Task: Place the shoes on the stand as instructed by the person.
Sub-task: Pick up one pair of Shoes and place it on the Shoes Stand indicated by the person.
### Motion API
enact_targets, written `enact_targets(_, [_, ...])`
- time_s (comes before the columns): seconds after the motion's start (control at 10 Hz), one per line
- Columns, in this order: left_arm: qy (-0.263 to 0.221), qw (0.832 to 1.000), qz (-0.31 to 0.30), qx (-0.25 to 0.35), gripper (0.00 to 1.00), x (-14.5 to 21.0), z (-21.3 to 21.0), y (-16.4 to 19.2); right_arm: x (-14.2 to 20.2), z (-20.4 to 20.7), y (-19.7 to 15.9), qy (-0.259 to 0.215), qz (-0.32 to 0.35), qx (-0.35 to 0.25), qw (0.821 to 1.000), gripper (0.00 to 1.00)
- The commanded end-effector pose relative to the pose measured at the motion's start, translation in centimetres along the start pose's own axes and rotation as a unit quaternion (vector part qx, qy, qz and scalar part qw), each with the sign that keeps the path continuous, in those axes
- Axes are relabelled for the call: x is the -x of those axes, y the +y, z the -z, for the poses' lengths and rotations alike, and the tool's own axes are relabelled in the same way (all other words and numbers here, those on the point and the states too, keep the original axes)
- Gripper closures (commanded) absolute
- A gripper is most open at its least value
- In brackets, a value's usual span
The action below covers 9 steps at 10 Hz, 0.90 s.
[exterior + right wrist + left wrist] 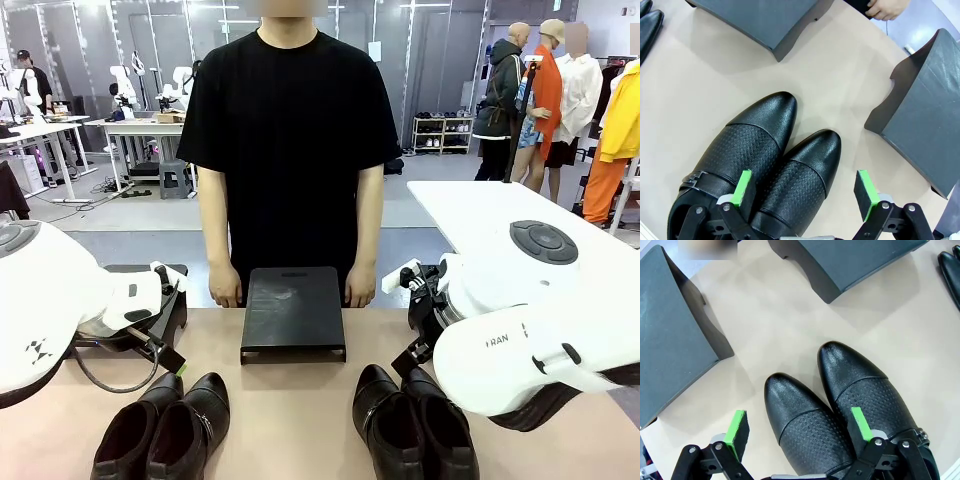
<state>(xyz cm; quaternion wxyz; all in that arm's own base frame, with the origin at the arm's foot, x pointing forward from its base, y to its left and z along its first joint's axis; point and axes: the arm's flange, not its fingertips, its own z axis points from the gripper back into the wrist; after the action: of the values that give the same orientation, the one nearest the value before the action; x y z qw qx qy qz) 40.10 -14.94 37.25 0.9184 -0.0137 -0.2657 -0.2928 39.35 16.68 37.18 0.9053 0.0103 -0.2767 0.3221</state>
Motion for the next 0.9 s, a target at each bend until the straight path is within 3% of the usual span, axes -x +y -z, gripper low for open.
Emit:
enact_targets(0.0, [0.030,0.999,0.023,0.005,0.00,-1.5,-1.6,0.1,-1.1,-1.9,-0.7,0.023,0.012,0.002,1.000,0.00])
enact_targets(0.5, [0.019,0.991,-0.036,0.126,0.00,-4.1,-10.9,3.0,-4.3,-11.4,-4.1,0.010,0.057,-0.143,0.988,0.00])
enact_targets(0.6, [0.014,0.985,-0.054,0.163,0.00,-3.7,-12.6,4.4,-3.8,-13.2,-5.1,-0.011,0.085,-0.180,0.980,0.00])
enact_targets(0.8, [-0.014,0.956,-0.089,0.278,0.00,-1.7,-15.9,7.7,-1.0,-17.4,-7.7,-0.062,0.140,-0.264,0.952,0.00])
